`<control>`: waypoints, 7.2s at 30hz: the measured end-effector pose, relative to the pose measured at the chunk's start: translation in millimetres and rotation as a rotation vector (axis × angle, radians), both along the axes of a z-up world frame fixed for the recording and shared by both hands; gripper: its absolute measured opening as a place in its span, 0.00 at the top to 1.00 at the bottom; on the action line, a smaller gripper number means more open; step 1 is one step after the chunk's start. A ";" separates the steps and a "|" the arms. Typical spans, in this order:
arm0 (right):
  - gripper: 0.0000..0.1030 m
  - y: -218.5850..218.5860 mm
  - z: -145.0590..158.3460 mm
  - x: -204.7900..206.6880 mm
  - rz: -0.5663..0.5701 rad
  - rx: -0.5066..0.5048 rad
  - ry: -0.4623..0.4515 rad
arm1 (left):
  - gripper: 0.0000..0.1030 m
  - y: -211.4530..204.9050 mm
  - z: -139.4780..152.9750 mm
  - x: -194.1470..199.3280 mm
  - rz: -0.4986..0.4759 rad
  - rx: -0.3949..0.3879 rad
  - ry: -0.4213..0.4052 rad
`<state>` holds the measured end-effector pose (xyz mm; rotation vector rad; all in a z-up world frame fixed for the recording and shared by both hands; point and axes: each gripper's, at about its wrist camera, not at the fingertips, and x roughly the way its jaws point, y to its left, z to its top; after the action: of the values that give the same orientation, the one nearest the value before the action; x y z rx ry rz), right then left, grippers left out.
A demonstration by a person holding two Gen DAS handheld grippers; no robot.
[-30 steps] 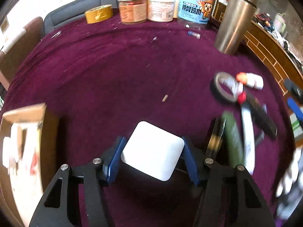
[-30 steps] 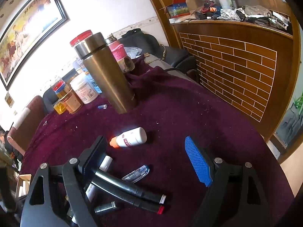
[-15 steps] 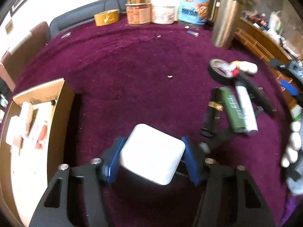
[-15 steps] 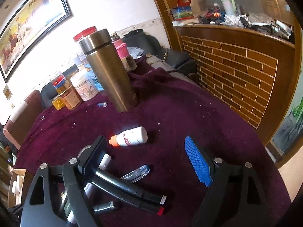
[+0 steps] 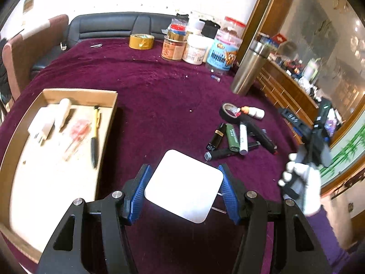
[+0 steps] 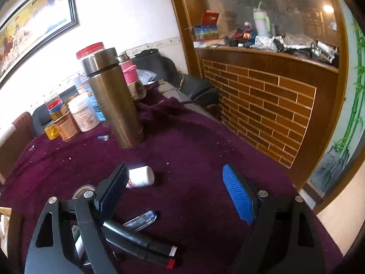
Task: Organize rigid objects
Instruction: 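Carry white square charger toward box with left gripper while right gripper grasps black tape roll, then release white square charger in box with left gripper while right gripper carries tape roll over box, then open the right gripper to drop the black tape roll into the box, then withdraw both grippers from the box toward the markers, then grasp the black cylindrical lipstick case with the left gripper and lift it, then grasp a black marker with right gripper while left gripper holds the lipstick case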
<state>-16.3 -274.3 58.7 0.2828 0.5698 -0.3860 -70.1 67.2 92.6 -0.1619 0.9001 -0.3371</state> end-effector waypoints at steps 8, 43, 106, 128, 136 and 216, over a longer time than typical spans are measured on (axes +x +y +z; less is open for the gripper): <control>0.18 31.1 21.8 -11.8 0.087 -0.010 0.025 | 0.48 37.6 9.5 -26.6 0.009 -0.139 -0.026; 0.94 150.8 -31.7 133.8 0.516 -0.010 0.624 | 0.48 78.7 -41.6 -30.0 -0.036 -0.307 0.097; 0.66 345.5 51.4 -5.9 1.117 0.094 0.325 | 0.36 241.4 -10.0 -66.1 0.417 -0.187 -0.013; 0.08 -39.7 -42.5 -0.5 0.240 0.412 0.141 | 0.22 -5.9 -21.8 -39.4 -0.178 -0.100 0.116; 0.08 -38.4 -48.7 -0.7 0.284 0.393 0.114 | 0.22 -48.1 -21.3 15.5 -0.150 -0.065 0.133; 0.35 0.0 -15.0 -34.2 0.213 0.195 0.358 | 0.86 49.7 -11.9 -59.1 -0.065 -0.213 -0.044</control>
<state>-50.5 -274.3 43.7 0.3390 0.9832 -0.1738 -129.3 116.9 80.7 -0.3202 0.8260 -0.4954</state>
